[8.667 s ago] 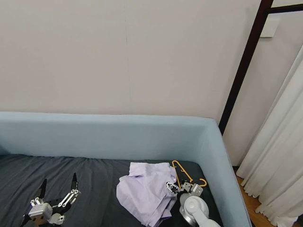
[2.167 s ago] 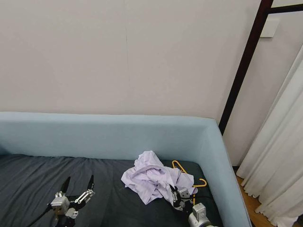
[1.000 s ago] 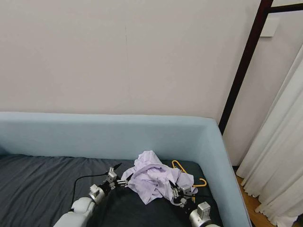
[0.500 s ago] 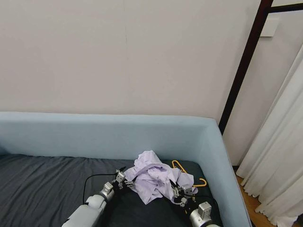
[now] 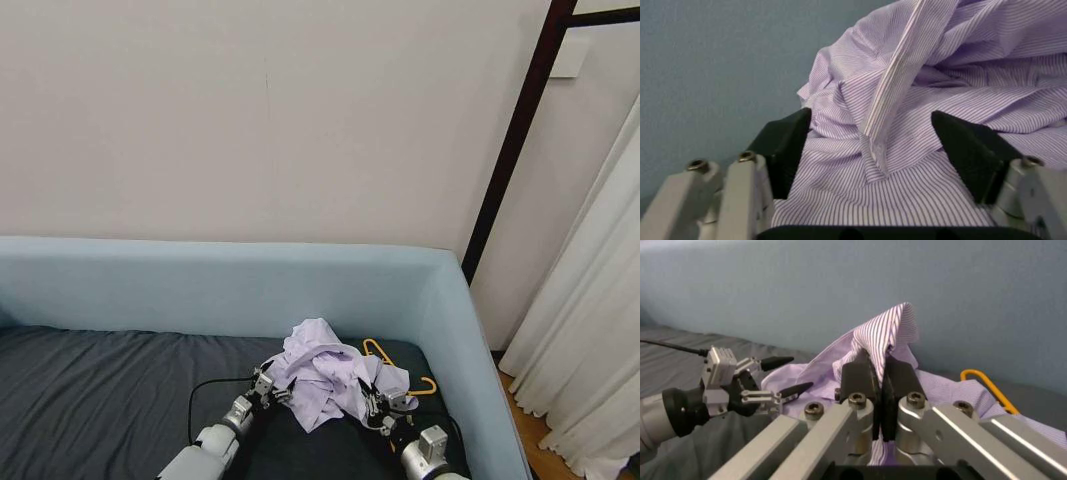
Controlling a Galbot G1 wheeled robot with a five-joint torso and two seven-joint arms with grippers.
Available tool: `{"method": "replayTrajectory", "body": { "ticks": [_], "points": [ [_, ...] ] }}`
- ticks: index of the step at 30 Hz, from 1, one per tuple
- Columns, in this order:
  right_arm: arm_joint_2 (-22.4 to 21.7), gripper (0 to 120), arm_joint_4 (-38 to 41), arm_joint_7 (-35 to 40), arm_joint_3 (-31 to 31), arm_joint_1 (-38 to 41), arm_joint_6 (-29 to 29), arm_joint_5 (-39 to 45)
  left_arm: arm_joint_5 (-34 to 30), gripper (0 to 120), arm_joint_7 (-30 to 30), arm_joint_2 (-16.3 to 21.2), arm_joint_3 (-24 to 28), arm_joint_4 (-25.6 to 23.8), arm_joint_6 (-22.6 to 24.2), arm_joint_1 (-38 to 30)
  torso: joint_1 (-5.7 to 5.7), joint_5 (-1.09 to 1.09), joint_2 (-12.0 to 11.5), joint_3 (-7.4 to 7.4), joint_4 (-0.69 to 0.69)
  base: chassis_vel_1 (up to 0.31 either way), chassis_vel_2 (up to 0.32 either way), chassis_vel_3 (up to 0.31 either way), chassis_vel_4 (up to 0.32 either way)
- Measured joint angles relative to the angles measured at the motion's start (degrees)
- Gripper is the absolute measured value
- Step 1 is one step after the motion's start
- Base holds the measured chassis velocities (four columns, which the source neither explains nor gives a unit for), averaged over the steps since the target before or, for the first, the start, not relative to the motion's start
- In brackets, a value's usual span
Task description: Pick up the clothes from the sofa and hang them on the clothes hanger.
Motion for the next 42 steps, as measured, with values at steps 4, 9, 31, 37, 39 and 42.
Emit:
{"method": "replayTrajectory", "body": {
  "ticks": [4, 9, 31, 37, 39, 42],
  "points": [
    [0.0, 0, 0.0, 0.0, -0.3, 0.0, 0.0, 0.0, 0.0, 57, 0.1, -0.4, 0.0, 0.5, 0.0, -0.4, 0.00, 0.00, 0.0, 0.00, 0.00, 0.000, 0.000, 0.000, 0.000],
    [0.1, 0, 0.2, 0.1, -0.5, 0.2, -0.2, 0.0, 0.0, 37, -1.1, -1.4, -0.1, 1.5, 0.7, -0.9, 0.00, 0.00, 0.0, 0.00, 0.00, 0.000, 0.000, 0.000, 0.000],
    [-0.4, 0, 2.1, 0.0, 0.9, 0.6, 1.1, 0.0, -2.8, 0, -4.0, 3.0, -1.0, -10.8, -0.6, 2.0, 0.00, -0.01, 0.0, 0.00, 0.00, 0.000, 0.000, 0.000, 0.000],
    [-5.5, 0, 6.2, -2.3, 6.0, 0.5, 2.3, -5.5, -11.7, 0, -4.4, 9.1, -2.2, -27.2, 1.1, 4.0, 0.00, -0.01, 0.0, 0.00, -0.01, 0.000, 0.000, 0.000, 0.000],
    [-7.2, 0, 7.2, -2.7, 6.9, 0.6, 2.3, -6.3, -13.7, 0, -5.0, 11.0, -2.4, -31.4, 2.1, 4.3, 0.00, -0.01, 0.0, 0.00, -0.03, 0.000, 0.000, 0.000, 0.000],
    [-12.2, 0, 10.6, -3.3, 9.0, 1.9, 1.8, -6.8, -19.9, 0, -7.4, 18.3, -3.7, -45.2, 6.3, 4.7, 0.00, -0.01, 0.0, 0.00, 0.00, 0.000, 0.000, 0.000, 0.000]
  ]
}}
